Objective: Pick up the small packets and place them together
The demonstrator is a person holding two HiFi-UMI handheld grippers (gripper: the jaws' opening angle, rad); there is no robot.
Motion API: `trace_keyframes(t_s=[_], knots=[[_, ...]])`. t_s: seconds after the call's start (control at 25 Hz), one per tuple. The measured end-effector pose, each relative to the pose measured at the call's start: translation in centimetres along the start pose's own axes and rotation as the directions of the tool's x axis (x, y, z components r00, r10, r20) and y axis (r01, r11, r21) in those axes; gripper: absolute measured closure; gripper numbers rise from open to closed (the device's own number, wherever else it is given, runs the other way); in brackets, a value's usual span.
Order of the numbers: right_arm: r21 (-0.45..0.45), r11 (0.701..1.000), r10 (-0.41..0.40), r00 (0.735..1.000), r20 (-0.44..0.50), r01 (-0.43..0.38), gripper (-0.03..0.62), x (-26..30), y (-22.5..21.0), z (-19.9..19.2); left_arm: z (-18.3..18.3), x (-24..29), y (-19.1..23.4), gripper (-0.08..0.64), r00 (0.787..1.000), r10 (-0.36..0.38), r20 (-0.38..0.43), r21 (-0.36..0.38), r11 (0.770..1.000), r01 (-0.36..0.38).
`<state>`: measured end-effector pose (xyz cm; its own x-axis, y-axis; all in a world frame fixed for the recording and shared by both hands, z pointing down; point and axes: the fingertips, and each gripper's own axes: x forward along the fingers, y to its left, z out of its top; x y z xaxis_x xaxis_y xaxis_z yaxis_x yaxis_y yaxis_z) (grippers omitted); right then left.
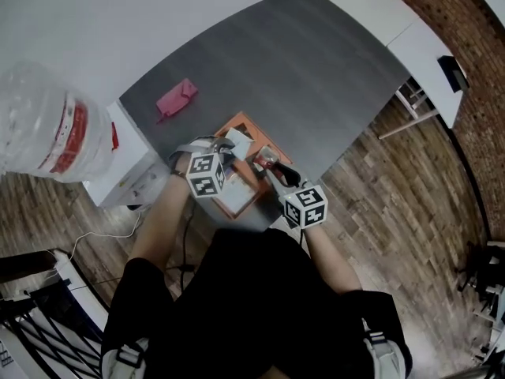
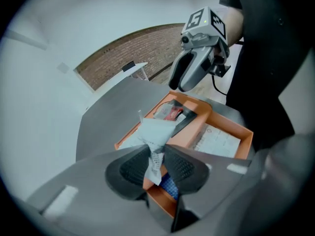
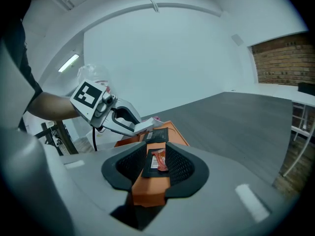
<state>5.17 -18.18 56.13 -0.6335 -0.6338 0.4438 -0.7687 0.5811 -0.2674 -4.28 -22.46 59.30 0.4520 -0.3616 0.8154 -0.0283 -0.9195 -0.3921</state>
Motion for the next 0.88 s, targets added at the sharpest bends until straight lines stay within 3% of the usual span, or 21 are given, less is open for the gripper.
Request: trace_keyframes(t_s=[0.24,0.64,0.76,0.88], knots=[[0.046,0.999,-0.025,1.0,0.018,0.024,0.472,-1.0,-0.9,-0.1,-0.2,2.6,1.9,0.463,0.996,0.012,-0.083,-0.012,1.0,-0.013],[0.062,0.997,-0.039,0.999,0.008,0.038,0.471,-1.3,-2.1,-0.4,-0.4,3.7,1.7,0.448,0.994,-0.009,-0.111,-0.013,1.0,0.007],[0.058,0.998,-0.032,0.999,0.012,0.031,0.471,-1.0,-2.1,0.0,-0.3,3.6,1.5,0.421,0.995,-0.019,-0.099,-0.031,0.999,0.016],[0.056,0.998,-0.027,1.0,0.012,0.026,0.471,-1.0,-2.1,-0.1,0.0,3.4,1.3,0.342,0.996,-0.028,-0.079,-0.045,0.999,0.024]])
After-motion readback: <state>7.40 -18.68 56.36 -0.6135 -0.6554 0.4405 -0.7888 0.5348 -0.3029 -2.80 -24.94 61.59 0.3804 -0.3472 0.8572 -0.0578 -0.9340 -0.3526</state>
